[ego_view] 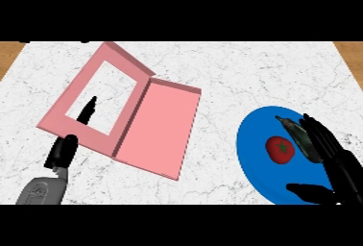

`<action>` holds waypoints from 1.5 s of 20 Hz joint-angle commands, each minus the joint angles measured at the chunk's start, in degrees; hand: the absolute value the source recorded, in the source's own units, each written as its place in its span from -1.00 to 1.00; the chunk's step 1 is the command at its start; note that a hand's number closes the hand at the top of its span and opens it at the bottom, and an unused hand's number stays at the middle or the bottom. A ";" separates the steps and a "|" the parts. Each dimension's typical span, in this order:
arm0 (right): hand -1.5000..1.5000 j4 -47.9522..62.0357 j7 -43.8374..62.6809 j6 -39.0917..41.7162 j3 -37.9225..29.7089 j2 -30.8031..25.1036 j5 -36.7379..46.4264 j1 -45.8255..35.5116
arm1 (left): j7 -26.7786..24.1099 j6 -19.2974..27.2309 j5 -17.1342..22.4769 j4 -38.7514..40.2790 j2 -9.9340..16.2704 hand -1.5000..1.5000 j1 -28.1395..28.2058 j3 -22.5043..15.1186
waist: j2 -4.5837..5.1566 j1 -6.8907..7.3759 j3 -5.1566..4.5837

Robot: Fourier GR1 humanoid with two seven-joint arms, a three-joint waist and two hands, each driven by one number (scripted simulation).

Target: Pick the tomato from the plate and place it in the cardboard box

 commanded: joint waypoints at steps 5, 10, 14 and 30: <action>-1.00 4.29 2.28 0.83 0.94 1.76 1.16 -6.16 | 0.87 -2.55 -0.69 0.04 -0.44 0.00 -0.71 2.81 | 0.00 0.01 0.01; -1.00 10.32 1.81 -2.41 3.62 3.85 4.53 -8.34 | 1.65 1.35 -4.42 -0.55 -4.70 0.00 -0.98 -0.25 | 0.01 0.06 0.01; 1.00 11.58 1.50 -2.01 2.53 2.94 4.12 -9.00 | 0.43 -2.06 -2.63 1.04 -1.45 0.00 -2.46 4.02 | 0.02 0.01 0.01; 1.00 11.49 12.14 -19.86 14.47 11.18 25.72 -11.02 | 1.26 -2.87 -4.07 -1.67 -2.72 0.00 -2.50 2.06 | 0.22 1.99 -0.23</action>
